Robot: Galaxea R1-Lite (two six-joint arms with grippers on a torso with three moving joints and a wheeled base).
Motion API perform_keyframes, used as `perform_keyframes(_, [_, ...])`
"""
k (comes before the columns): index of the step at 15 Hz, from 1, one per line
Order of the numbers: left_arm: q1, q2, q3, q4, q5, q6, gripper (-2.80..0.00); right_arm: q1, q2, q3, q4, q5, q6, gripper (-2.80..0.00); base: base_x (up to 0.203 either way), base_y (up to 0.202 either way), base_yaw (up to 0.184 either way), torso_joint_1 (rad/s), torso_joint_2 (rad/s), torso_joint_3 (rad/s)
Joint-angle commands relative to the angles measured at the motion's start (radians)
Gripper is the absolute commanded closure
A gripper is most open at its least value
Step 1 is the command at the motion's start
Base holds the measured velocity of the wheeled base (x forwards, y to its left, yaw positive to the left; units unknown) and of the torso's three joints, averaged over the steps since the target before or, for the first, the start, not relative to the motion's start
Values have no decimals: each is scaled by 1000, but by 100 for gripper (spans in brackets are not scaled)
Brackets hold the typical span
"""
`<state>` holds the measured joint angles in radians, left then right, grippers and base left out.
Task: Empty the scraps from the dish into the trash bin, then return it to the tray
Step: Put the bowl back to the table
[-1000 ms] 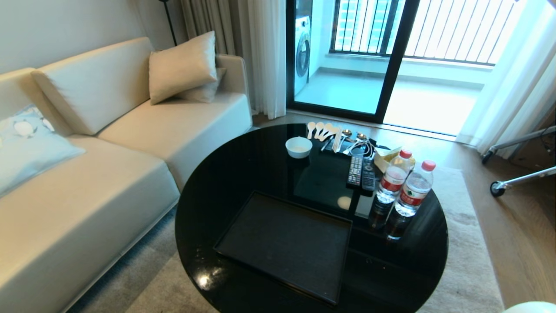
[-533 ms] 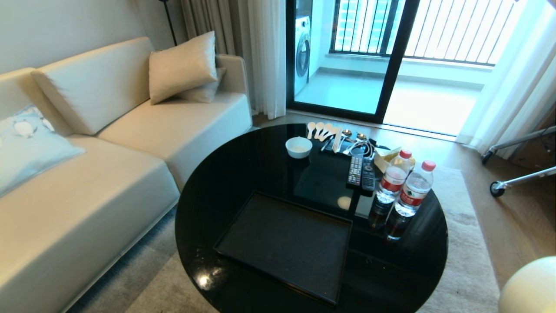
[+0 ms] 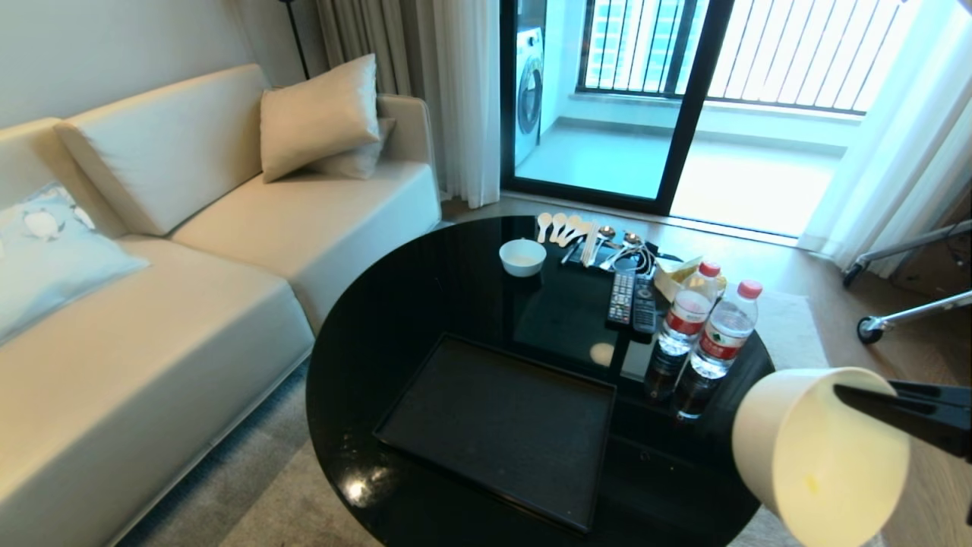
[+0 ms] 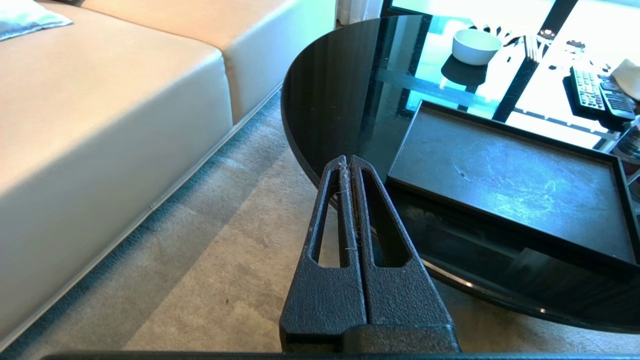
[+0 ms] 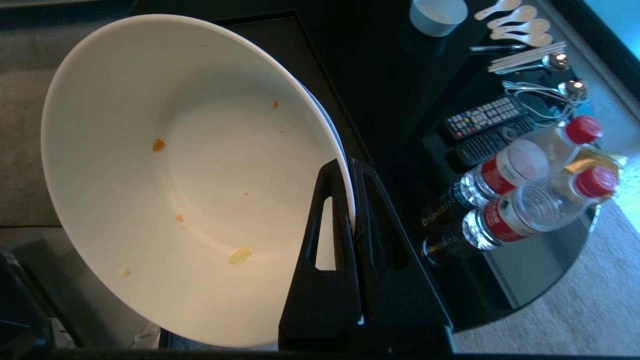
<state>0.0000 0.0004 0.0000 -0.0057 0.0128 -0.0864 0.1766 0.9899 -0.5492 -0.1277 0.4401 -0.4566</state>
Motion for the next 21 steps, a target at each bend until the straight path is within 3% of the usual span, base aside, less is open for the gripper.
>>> perform_keyframes(1, [0, 0, 0, 0, 1, -1, 0, 96, 244, -10, -83, -18, -3, 0, 0, 0, 0, 0, 0, 0])
perform_keyframes(3, [0, 0, 0, 0, 1, -1, 0, 167, 395, -21, -204, -74, 31, 0, 0, 0, 0, 0, 0, 0])
perform_keyframes(6, [0, 0, 0, 0, 1, -1, 0, 279, 597, -86, -331, -217, 180, 0, 0, 0, 0, 0, 0, 0])
perform_keyframes(10, [0, 0, 0, 0, 1, -1, 0, 386, 820, -220, -335, -463, 542, 0, 0, 0, 0, 0, 0, 0])
perform_keyframes(14, [0, 0, 0, 0, 1, -1, 0, 400, 994, -273, -272, -595, 787, 0, 0, 0, 0, 0, 0, 0])
perform_keyframes(16, [0, 0, 0, 0, 1, -1, 0, 400, 1052, -290, -262, -616, 850, 0, 0, 0, 0, 0, 0, 0])
perform_keyframes(21, [0, 0, 0, 0, 1, -1, 0, 400, 1164, -385, -259, -617, 891, 0, 0, 0, 0, 0, 0, 0])
